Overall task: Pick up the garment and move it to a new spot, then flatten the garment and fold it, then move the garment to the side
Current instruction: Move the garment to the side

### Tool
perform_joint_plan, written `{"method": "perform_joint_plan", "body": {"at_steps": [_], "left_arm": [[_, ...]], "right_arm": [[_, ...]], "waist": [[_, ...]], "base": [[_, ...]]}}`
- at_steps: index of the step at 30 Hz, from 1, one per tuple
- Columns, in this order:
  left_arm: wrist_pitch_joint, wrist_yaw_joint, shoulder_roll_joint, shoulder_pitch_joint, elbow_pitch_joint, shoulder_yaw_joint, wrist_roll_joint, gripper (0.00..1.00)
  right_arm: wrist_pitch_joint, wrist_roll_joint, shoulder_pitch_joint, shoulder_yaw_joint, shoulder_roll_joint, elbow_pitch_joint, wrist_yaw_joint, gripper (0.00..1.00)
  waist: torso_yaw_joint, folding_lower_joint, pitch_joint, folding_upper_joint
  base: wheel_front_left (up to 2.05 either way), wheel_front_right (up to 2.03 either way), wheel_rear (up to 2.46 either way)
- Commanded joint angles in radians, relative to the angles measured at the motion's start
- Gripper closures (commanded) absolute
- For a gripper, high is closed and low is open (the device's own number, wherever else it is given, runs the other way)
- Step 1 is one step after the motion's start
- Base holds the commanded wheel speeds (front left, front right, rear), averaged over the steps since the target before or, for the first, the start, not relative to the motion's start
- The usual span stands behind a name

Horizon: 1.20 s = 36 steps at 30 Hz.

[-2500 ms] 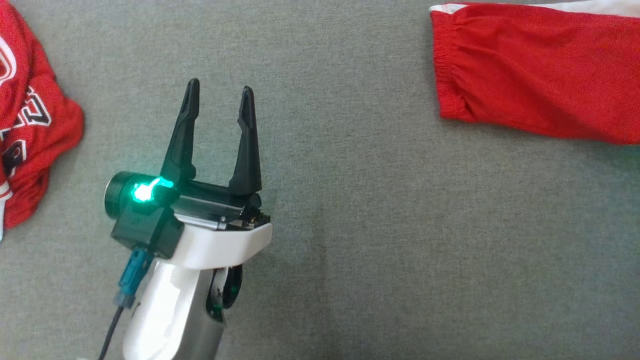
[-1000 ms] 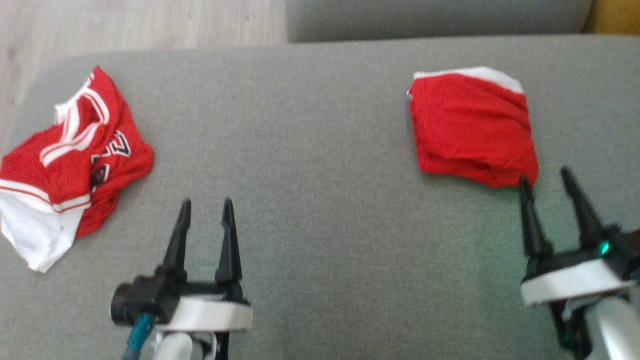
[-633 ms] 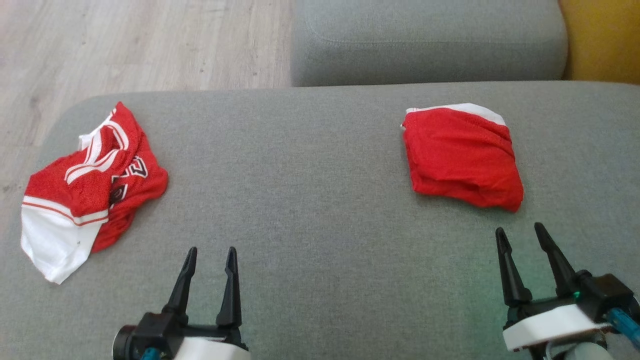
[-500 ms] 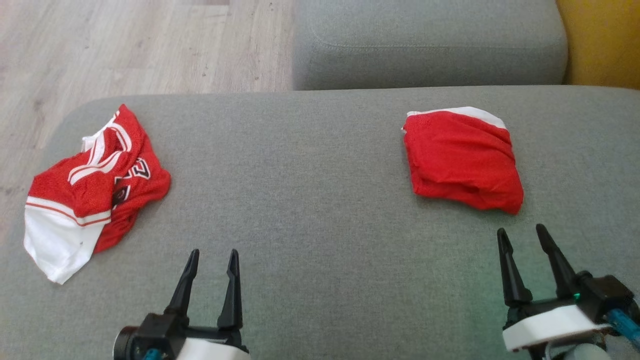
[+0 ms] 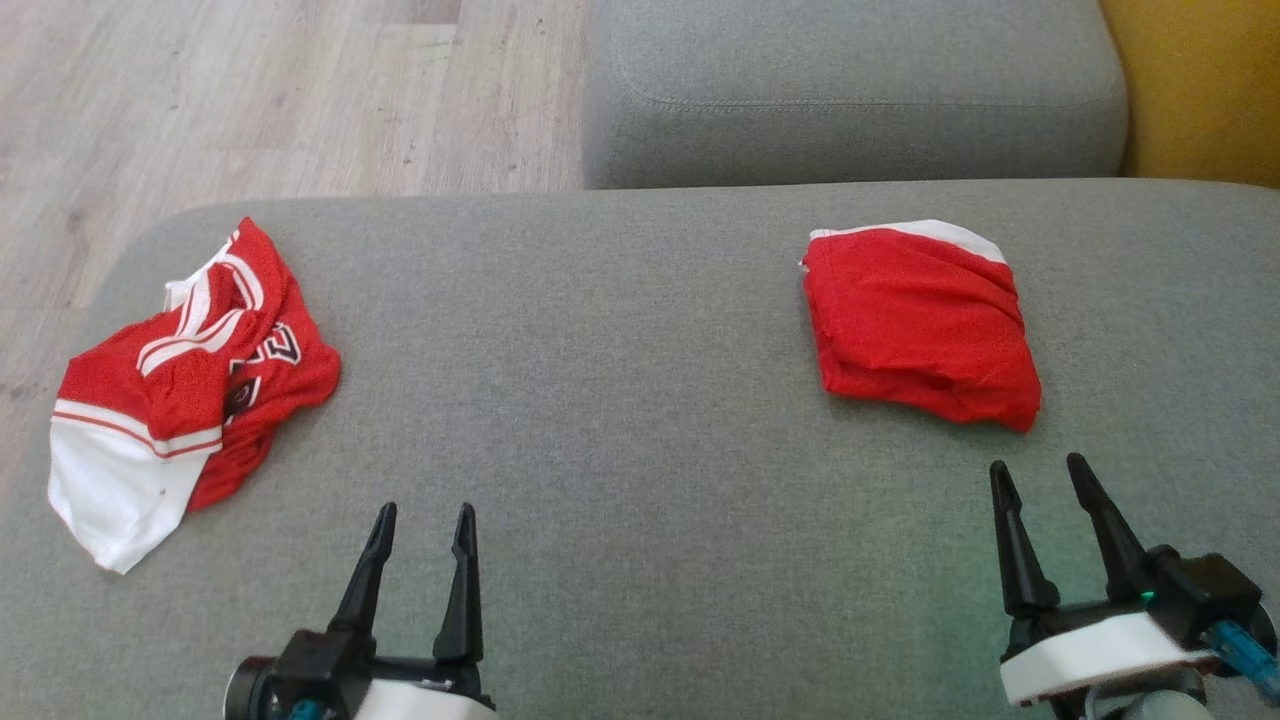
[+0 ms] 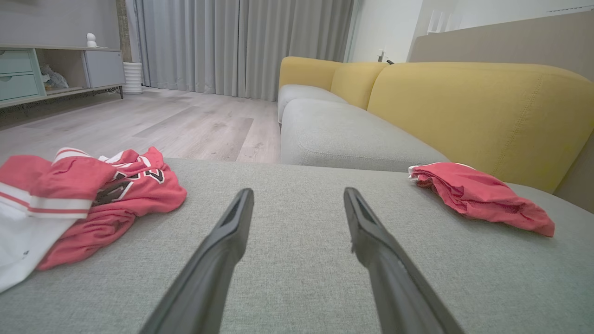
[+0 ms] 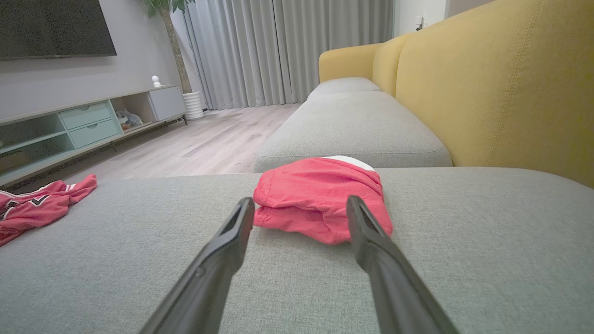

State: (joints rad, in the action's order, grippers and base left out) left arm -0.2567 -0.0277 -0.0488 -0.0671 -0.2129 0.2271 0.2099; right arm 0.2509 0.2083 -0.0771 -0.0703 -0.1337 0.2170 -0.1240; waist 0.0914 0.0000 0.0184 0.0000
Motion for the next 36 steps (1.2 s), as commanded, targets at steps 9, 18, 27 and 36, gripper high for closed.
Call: {"method": "perform_joint_plan", "body": {"at_steps": [9, 18, 27, 36], "left_arm": [[-0.005, 0.0, -0.001, 0.025, 0.033, -0.037, -0.015, 0.0], [-0.005, 0.005, -0.001, 0.043, 0.068, -0.024, -0.029, 0.0], [-0.005, 0.021, -0.001, 0.123, 0.135, 0.008, -0.031, 0.0], [-0.005, 0.033, -0.001, 0.221, 0.179, 0.044, -0.03, 0.0]], "right_arm": [[0.011, -0.009, 0.014, -0.019, 0.001, -0.027, -0.007, 0.0], [0.011, -0.003, 0.051, 0.018, 0.011, -0.014, -0.007, 0.0], [0.011, 0.047, 0.297, 0.015, -0.06, 0.155, -0.007, 0.0], [-0.159, 0.142, 0.595, 0.009, -0.146, 0.398, -0.007, 0.0]], "waist": [[-0.008, 0.0, 0.002, 0.0], [-0.015, 0.0, -0.058, 0.0], [-0.029, 0.0, -0.21, 0.0], [-0.025, 0.0, -0.328, 0.0]], "base": [[0.0, 0.0, 0.0], [0.0, 0.0, 0.0], [0.0, 0.0, 0.0], [0.0, 0.0, 0.0]]}}
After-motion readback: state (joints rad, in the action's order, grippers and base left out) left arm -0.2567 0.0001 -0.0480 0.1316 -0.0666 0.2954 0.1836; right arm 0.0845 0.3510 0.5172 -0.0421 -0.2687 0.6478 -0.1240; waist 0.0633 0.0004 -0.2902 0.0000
